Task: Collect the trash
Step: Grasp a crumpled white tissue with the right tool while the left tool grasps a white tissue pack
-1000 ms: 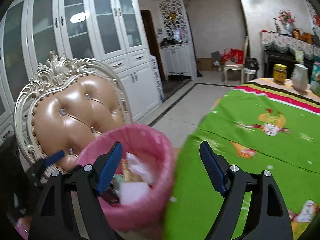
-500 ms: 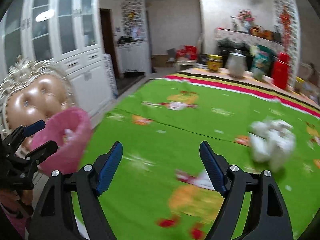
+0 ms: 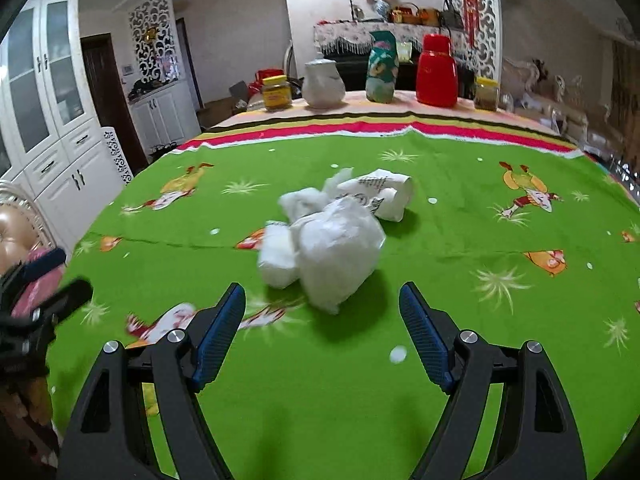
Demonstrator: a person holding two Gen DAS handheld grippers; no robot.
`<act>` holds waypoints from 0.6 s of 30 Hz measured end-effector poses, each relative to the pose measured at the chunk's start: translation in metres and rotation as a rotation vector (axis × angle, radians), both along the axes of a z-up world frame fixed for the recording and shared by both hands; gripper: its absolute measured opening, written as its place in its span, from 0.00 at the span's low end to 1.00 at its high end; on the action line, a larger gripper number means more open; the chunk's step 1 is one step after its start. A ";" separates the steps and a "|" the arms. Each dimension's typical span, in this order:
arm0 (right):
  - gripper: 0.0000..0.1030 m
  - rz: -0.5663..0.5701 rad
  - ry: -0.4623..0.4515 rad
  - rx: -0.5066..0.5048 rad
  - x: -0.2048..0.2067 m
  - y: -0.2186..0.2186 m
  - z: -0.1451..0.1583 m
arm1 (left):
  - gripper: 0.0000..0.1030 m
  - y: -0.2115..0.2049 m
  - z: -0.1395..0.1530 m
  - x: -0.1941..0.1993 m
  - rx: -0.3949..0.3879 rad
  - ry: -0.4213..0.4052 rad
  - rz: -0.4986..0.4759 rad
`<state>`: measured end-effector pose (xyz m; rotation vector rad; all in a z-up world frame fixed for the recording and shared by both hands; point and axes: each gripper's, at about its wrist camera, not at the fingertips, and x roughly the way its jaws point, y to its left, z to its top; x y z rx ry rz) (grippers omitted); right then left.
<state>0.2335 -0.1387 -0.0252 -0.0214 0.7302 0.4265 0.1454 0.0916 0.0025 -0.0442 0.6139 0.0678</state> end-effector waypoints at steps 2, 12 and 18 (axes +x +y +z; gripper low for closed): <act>0.74 -0.005 0.020 0.006 0.016 0.000 -0.005 | 0.95 -0.004 -0.004 0.006 -0.011 0.015 -0.004; 0.32 0.017 0.146 0.064 0.054 -0.002 -0.028 | 0.95 -0.012 -0.006 0.026 0.027 0.060 -0.007; 0.31 -0.049 0.060 0.042 0.025 -0.045 -0.007 | 0.95 -0.044 -0.012 0.068 0.004 0.094 -0.061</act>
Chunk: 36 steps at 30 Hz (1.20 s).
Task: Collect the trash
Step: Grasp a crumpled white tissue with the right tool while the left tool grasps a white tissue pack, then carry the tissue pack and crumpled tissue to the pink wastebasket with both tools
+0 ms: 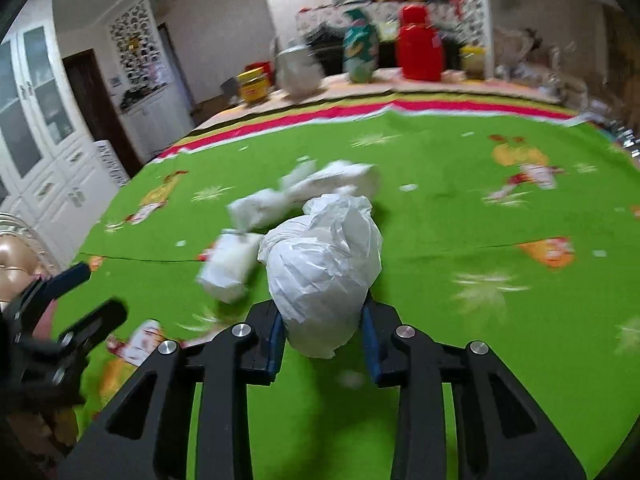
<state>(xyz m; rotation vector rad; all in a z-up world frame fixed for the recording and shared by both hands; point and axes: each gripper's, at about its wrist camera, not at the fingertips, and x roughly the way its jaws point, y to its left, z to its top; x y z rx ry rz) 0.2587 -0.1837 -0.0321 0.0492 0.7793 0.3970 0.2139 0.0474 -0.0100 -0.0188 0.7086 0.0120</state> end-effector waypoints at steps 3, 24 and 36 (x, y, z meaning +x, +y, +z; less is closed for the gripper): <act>0.31 -0.068 -0.039 0.006 -0.013 -0.027 0.004 | 0.95 -0.021 -0.006 0.026 -0.026 0.025 -0.014; 0.31 -0.091 -0.031 0.059 -0.019 -0.048 -0.012 | 0.31 -0.060 -0.052 0.090 0.086 0.186 -0.050; 0.31 -0.091 -0.008 0.044 -0.015 -0.045 -0.021 | 0.30 -0.068 -0.035 0.060 0.063 0.049 -0.092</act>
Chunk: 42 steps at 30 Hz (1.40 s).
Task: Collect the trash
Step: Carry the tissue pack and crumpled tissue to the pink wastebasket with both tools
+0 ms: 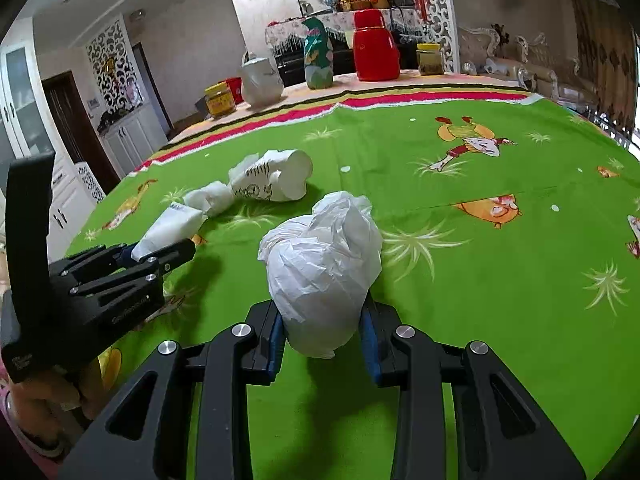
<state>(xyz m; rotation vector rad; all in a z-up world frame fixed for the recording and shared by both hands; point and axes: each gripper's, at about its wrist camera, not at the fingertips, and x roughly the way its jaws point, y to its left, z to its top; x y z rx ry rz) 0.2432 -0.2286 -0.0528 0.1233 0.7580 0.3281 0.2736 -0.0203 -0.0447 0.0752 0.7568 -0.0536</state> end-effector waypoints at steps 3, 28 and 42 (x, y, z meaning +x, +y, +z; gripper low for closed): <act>0.31 -0.005 0.003 -0.002 0.000 -0.001 -0.001 | 0.30 0.001 0.002 -0.002 -0.005 -0.013 0.003; 0.31 0.029 -0.037 -0.004 -0.010 0.006 0.007 | 0.30 0.013 0.061 -0.088 -0.001 -0.191 0.040; 0.31 0.155 -0.115 0.001 -0.090 0.022 0.046 | 0.30 0.025 0.050 -0.176 0.008 -0.213 0.013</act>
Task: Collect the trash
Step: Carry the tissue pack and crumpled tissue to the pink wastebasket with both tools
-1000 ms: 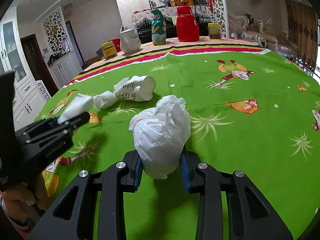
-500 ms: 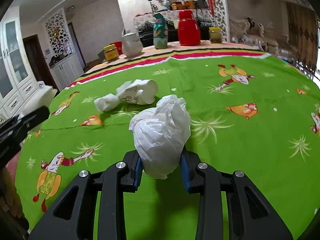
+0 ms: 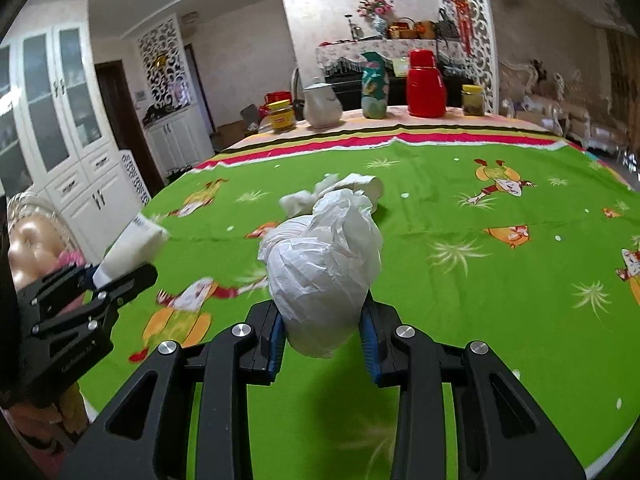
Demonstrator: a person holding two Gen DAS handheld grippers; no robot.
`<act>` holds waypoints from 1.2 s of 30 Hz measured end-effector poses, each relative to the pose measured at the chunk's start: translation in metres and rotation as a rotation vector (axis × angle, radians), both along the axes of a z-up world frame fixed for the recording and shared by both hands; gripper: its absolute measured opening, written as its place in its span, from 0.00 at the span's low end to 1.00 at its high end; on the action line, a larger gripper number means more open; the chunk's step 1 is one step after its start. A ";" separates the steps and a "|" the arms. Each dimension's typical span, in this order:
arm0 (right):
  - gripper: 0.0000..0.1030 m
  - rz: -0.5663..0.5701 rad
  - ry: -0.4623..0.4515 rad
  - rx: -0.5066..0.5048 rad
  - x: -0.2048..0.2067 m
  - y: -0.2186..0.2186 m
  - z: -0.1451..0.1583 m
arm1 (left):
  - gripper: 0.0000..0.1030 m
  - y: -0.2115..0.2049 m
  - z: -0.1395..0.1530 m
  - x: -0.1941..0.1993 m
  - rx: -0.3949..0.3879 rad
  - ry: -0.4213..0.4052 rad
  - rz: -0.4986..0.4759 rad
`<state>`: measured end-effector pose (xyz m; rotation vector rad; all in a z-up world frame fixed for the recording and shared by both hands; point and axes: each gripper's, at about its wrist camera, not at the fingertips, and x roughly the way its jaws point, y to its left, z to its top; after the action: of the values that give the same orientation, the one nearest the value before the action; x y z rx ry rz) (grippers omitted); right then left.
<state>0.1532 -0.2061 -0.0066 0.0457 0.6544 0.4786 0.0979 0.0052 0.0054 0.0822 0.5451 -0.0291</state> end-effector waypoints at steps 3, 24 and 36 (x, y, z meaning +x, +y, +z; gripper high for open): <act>0.31 0.011 -0.004 0.003 -0.023 0.003 -0.001 | 0.30 0.001 -0.002 -0.020 0.002 -0.015 -0.002; 0.31 0.135 -0.068 0.015 -0.123 0.043 -0.007 | 0.30 0.048 -0.021 -0.104 -0.063 0.003 0.020; 0.31 0.244 -0.072 -0.012 -0.137 0.103 -0.007 | 0.32 0.087 -0.016 -0.134 -0.046 -0.022 0.089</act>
<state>0.0165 -0.1029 -0.0132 -0.0634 0.5950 0.7077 -0.0357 0.0927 -0.0109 0.0129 0.5250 0.0455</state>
